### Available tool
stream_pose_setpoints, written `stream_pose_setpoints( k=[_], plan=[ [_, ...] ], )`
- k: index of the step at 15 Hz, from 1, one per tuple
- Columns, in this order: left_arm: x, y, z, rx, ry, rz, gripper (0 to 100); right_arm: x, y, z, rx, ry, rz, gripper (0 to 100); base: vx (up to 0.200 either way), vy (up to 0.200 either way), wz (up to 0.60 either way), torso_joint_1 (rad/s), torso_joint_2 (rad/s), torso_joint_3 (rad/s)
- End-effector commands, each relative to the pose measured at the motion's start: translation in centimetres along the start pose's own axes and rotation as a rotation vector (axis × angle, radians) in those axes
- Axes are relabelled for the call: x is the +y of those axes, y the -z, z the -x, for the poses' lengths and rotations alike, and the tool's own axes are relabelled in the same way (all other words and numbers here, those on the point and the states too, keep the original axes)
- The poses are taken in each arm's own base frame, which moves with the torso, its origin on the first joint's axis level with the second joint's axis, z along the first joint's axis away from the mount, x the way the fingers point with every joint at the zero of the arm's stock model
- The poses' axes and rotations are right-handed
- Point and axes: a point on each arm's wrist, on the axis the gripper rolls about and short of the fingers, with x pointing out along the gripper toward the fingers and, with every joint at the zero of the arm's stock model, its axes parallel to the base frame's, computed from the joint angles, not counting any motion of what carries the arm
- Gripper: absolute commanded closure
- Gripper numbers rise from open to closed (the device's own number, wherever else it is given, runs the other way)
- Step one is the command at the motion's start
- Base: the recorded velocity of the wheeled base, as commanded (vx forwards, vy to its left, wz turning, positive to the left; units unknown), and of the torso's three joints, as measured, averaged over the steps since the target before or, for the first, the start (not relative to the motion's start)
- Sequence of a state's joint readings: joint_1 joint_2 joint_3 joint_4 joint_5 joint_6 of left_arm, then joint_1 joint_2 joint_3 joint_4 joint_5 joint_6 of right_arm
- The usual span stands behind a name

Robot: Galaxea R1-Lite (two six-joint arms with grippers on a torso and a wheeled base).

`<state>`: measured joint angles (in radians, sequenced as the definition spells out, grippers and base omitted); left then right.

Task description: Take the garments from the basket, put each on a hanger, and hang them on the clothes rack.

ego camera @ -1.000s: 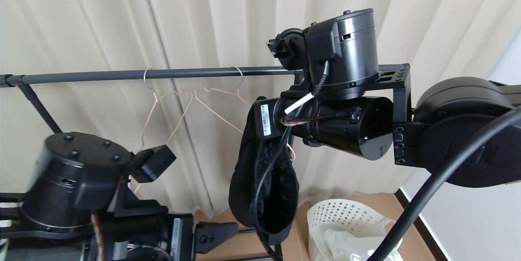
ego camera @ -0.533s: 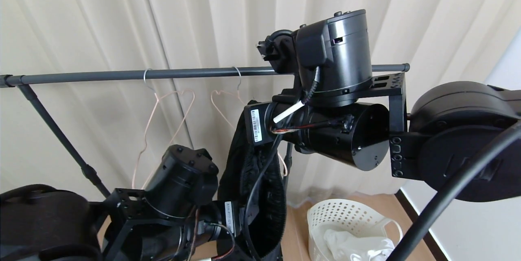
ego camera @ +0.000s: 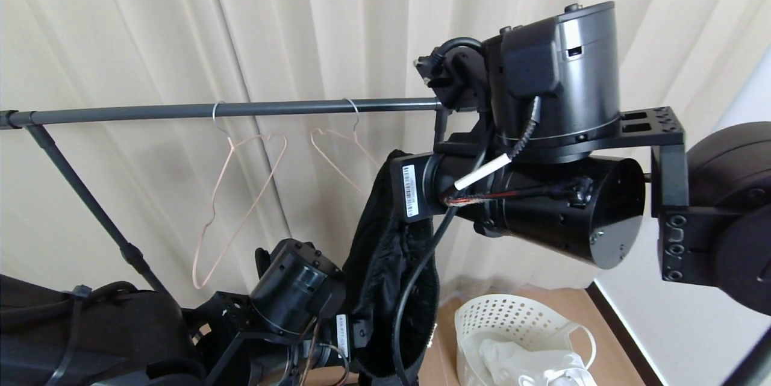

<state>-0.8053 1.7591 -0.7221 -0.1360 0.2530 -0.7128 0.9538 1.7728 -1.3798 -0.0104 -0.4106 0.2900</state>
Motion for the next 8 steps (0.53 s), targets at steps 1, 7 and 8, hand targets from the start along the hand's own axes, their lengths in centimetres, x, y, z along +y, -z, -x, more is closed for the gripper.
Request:
stream_pose_setpoints(
  k=[1, 7, 8],
  plan=[
    [0.0, -0.2, 0.1, -0.006, 0.002, 0.003, 100, -0.8, -0.1, 1.8, -0.011, -0.003, -0.004, 100, 0.000, 0.000, 0.00, 0.000, 0.00, 0.000],
    [0.2, -2.5, 4.6, -0.205, 0.046, -0.015, 100, -4.4, 2.5, 2.9, 0.073, 0.082, 0.135, 100, 0.000, 0.000, 0.00, 0.000, 0.00, 0.000],
    [0.4, -2.9, 5.5, -0.235, 0.058, -0.033, 100, -5.0, 2.8, 2.7, 0.088, 0.103, 0.166, 100, 0.000, 0.000, 0.00, 0.000, 0.00, 0.000]
  ],
)
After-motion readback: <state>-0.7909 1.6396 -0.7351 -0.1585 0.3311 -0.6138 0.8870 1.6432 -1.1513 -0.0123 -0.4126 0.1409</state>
